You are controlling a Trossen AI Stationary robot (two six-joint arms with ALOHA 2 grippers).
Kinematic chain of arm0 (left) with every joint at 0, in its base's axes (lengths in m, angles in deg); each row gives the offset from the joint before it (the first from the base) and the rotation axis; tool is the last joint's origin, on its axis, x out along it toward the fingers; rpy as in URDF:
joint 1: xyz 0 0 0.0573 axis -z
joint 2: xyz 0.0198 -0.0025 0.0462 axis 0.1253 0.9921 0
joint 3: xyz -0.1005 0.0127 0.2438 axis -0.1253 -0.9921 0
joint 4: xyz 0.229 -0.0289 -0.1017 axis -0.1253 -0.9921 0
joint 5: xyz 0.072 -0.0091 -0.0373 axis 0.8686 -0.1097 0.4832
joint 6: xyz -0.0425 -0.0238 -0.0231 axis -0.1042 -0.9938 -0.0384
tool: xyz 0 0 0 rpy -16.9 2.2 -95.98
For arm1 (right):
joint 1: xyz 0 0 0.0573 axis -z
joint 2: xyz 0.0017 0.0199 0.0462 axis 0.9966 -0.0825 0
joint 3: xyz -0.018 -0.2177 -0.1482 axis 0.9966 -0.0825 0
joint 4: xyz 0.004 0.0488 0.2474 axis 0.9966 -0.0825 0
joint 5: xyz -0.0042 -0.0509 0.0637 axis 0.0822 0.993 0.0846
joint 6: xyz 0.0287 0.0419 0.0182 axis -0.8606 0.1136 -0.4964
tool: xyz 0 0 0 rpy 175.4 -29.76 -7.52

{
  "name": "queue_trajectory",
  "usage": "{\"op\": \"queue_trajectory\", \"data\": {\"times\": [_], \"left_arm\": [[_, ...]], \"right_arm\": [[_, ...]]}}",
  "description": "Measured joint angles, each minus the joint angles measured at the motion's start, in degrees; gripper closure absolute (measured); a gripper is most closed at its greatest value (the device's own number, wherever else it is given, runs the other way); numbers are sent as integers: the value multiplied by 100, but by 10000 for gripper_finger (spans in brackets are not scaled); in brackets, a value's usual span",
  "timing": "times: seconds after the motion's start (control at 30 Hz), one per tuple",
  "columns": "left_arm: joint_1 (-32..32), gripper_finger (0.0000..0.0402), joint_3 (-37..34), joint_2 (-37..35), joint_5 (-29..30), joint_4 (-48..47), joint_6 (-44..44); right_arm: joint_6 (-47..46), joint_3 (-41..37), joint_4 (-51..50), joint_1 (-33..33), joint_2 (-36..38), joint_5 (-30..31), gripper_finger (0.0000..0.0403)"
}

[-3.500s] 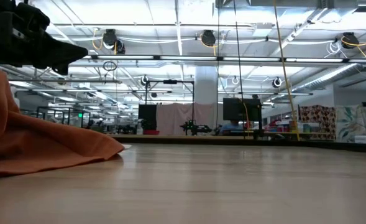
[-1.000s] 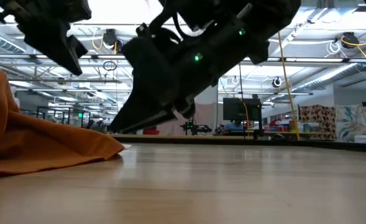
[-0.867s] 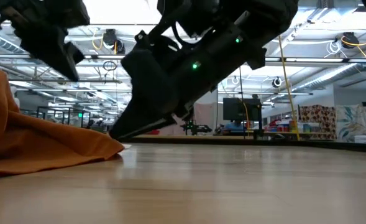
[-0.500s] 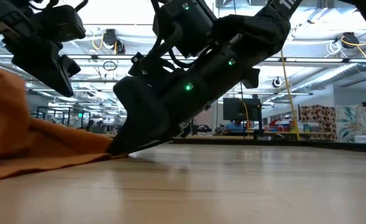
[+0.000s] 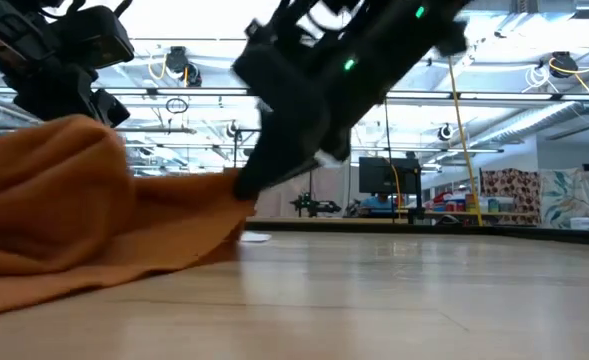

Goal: Roll towel into tight, uniform cylinder
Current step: Fold the brown towel

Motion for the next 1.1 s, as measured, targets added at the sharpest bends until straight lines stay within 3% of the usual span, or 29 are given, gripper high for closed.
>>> {"op": "queue_trajectory", "data": {"times": [0.23, 0.33, 0.43, 0.8, 0.97, 1.1], "left_arm": [[35, 370, 2, 88, 544, 23, 153], [42, 370, 2, 221, 468, 173, 46], [124, 370, 4, 410, 215, 441, -419], [803, 370, 11, 1978, 24, 439, -447], [812, 370, 47, 2379, 490, 21, -491], [773, 370, 60, 2301, 953, -157, -429]], "right_arm": [[-423, 0, -2186, -147, 845, 924, 396], [-568, 0, -2687, -141, 1030, 1075, 390], [-476, 0, -2936, -118, 1091, 1182, 388], [-1045, 0, -3280, -260, 1039, 1180, 387], [-1680, 2, -3319, -595, 1145, 1057, 387], [-2267, 2, -3387, -937, 1134, 1024, 386]]}}
